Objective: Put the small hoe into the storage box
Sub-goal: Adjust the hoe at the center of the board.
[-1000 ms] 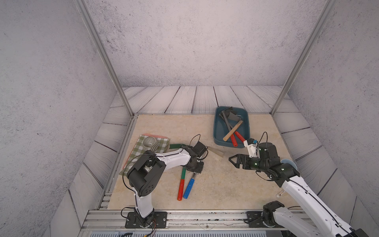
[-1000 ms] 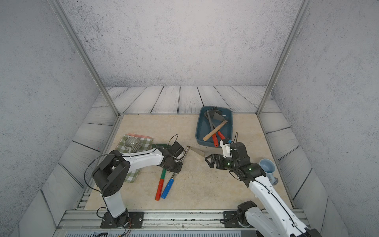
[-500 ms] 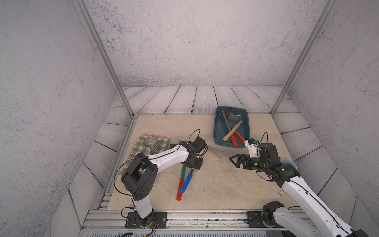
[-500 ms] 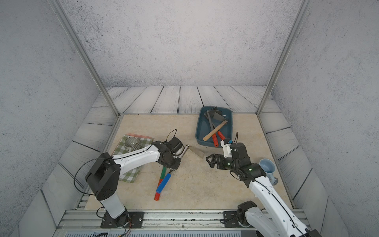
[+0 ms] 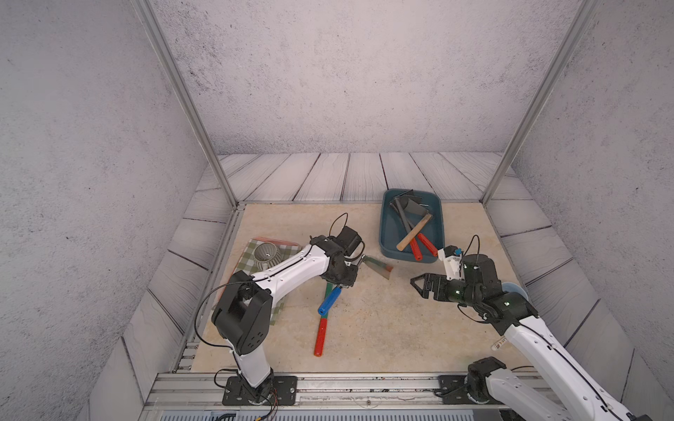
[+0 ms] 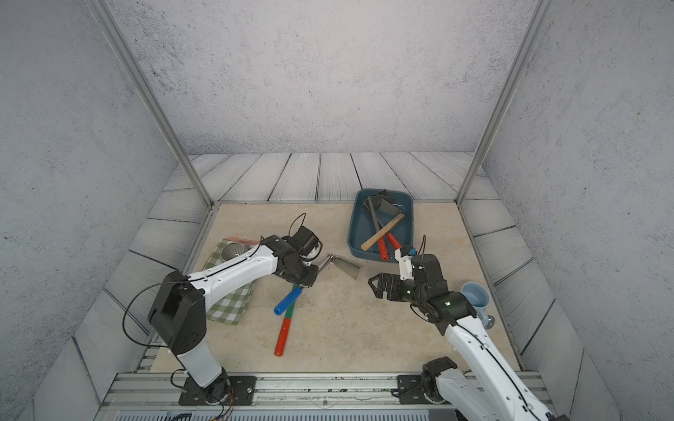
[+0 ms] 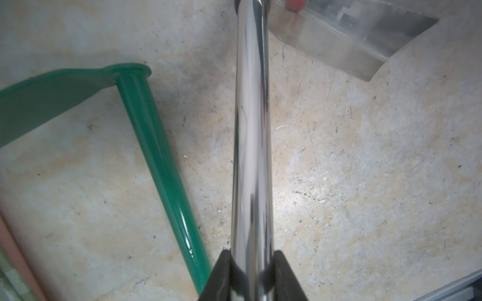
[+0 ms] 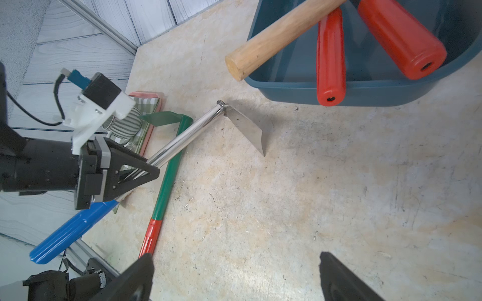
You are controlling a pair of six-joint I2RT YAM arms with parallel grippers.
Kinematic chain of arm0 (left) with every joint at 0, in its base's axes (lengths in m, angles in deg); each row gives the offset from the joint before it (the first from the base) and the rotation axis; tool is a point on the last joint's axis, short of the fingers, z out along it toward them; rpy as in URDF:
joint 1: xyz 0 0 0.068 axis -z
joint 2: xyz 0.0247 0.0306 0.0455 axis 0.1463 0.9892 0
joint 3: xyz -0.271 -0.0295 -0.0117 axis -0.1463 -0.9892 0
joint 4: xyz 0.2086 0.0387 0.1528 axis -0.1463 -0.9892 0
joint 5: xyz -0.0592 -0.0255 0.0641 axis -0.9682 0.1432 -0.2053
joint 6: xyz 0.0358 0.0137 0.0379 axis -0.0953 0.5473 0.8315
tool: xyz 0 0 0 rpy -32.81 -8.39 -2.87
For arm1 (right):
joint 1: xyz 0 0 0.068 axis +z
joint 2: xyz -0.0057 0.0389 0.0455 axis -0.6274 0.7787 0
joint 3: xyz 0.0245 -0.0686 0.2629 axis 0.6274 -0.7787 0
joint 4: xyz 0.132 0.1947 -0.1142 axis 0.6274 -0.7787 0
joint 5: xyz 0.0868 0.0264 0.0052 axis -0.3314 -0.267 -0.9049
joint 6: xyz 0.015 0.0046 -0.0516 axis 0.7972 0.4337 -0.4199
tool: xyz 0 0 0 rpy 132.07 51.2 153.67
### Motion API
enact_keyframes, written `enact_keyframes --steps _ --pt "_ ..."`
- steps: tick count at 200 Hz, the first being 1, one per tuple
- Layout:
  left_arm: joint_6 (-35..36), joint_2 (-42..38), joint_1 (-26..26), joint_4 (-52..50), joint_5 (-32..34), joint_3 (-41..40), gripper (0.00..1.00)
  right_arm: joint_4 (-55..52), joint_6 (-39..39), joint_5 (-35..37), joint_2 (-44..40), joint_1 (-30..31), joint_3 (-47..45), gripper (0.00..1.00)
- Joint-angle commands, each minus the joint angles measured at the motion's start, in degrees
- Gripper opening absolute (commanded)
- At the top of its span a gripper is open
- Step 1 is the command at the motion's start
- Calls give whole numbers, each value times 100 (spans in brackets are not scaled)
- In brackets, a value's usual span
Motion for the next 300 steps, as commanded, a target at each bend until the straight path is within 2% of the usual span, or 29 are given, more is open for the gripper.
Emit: enact_keyframes --steps 1,69,154,192,258,300 --pt "97 119 -4 32 -58 -38 0 -98 -85 127 -50 -17 147 99" --pt "-195 653 -8 702 -86 -442 0 -153 -97 134 -65 -19 106 99" --pt "-457 1187 31 1080 94 -521 0 -205 -126 114 -77 -24 93 99" --pt "-533 1241 58 953 368 -366 28 -178 -125 51 -24 -20 75 99" --pt "-500 1498 58 918 422 -15 32 -196 -133 48 -28 -25 89 99" --pt "-474 1638 49 865 385 97 30 -200 -138 54 -59 -18 53 99"
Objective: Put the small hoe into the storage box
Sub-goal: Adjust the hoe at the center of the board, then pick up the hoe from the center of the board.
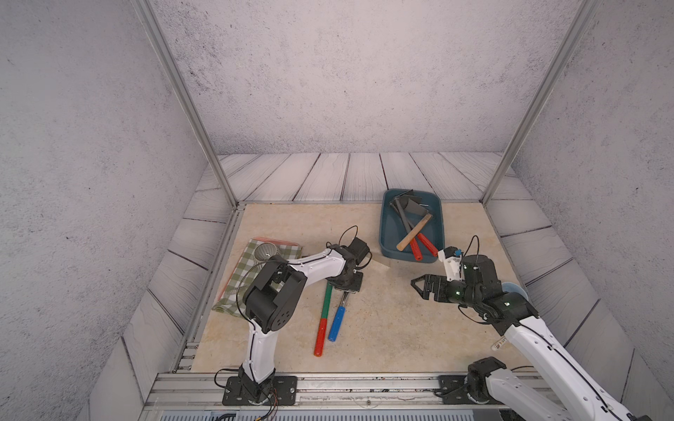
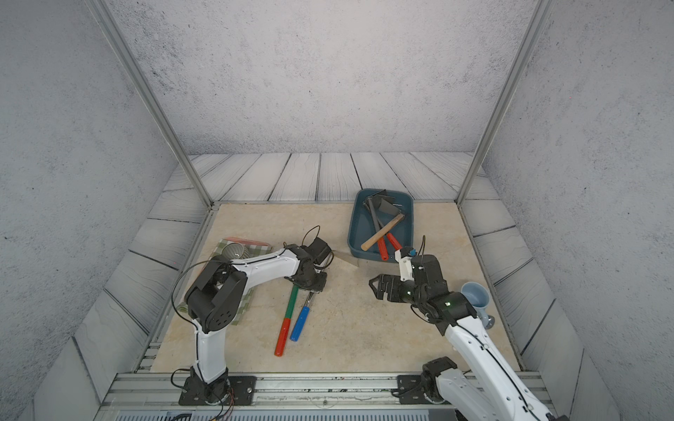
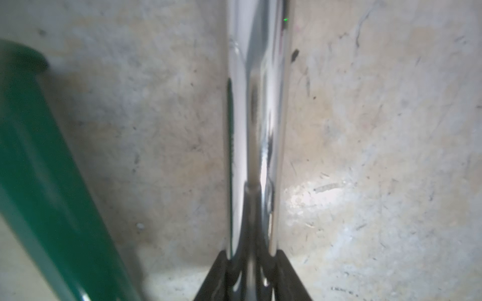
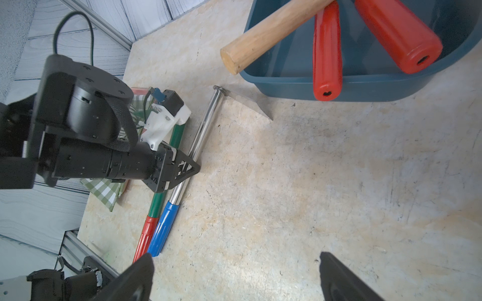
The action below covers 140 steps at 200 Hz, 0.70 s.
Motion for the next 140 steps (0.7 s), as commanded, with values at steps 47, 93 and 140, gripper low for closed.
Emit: enact_keyframes --steps 47,93,140 --pt "26 366 -32 -175 -35 116 0 -108 -99 -4 -13 -15 76 99" --pt "56 78 -84 -328 -16 79 0 -99 -98 -6 -19 -9 78 99" --pt "113 -424 -207 -471 -309 138 0 -109 -98 -6 -17 -14 102 99"
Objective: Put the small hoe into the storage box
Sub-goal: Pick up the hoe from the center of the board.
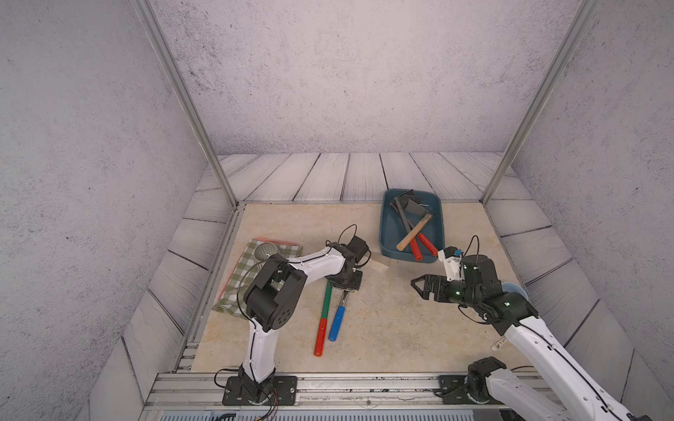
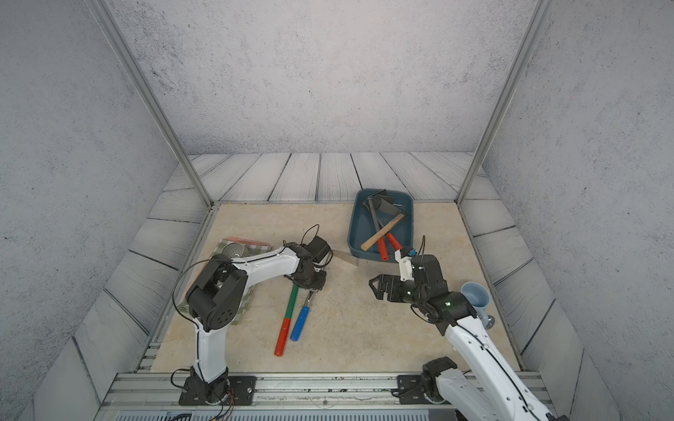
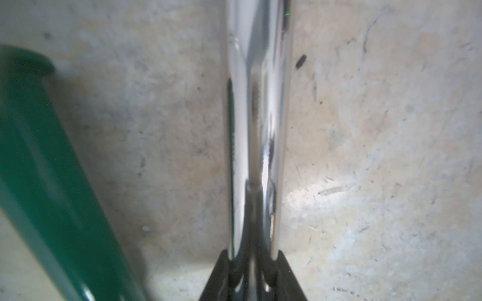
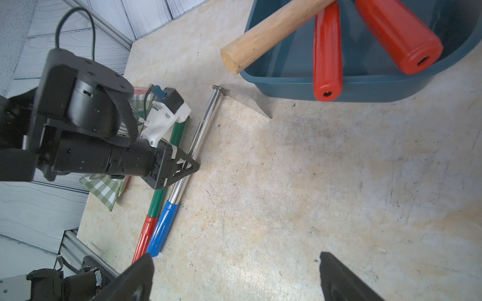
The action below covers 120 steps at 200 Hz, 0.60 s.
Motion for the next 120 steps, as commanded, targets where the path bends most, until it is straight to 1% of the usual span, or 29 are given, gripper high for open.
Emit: enact_keyframes --steps 1,44,120 --pt "83 -424 -92 -283 -183 45 0 -108 -77 -6 -18 -18 104 99" --pt "150 -752 -162 -391 -277 153 0 -137 -68 17 -54 -5 94 99" --pt "261 -815 -246 -752 -225 749 0 -157 -63 26 -99 -20 115 99"
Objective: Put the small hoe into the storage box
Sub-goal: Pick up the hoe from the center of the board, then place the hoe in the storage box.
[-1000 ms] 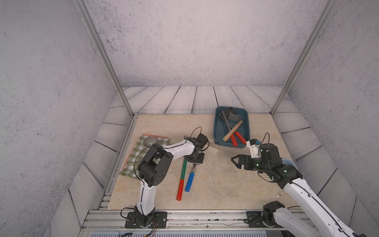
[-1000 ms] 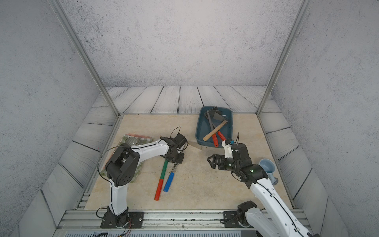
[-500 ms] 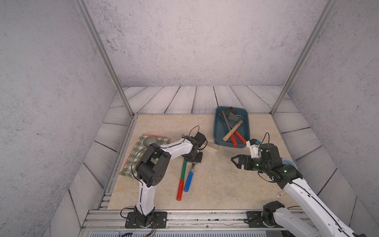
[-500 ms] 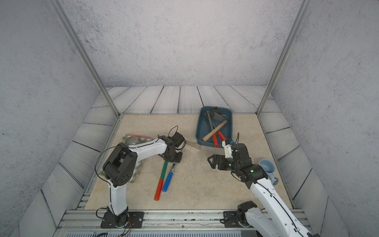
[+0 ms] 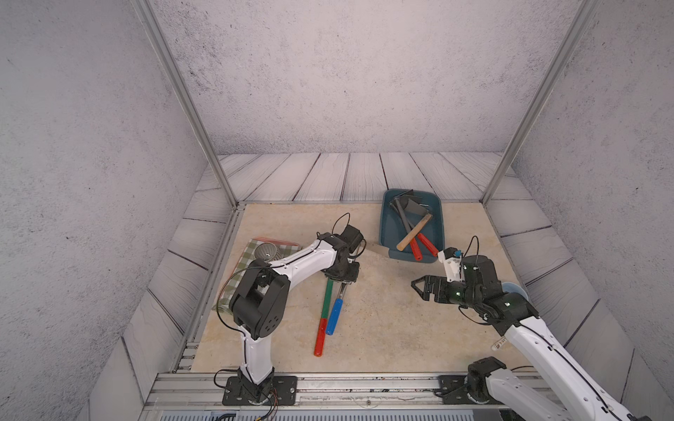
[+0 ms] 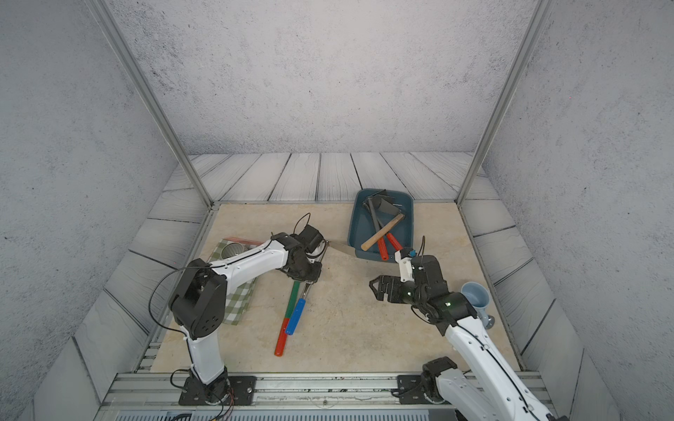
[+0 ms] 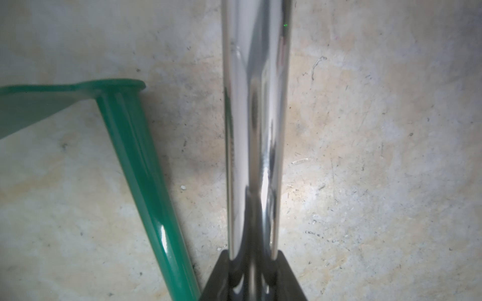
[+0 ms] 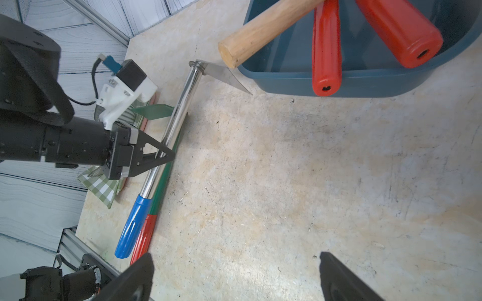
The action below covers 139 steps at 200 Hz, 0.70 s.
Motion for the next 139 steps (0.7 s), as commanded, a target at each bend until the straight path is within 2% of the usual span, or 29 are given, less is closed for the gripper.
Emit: enact_keyframes --steps 1,73,139 --pt "112 -216 -86 -130 -7 386 0 -67 -52 25 -83 -12 120 99" --pt "346 63 -340 -639 11 1394 0 -127 -98 59 -123 -19 203 99" --pt "362 709 -437 -739 -678 2707 0 -187 -115 106 -123 -15 268 99"
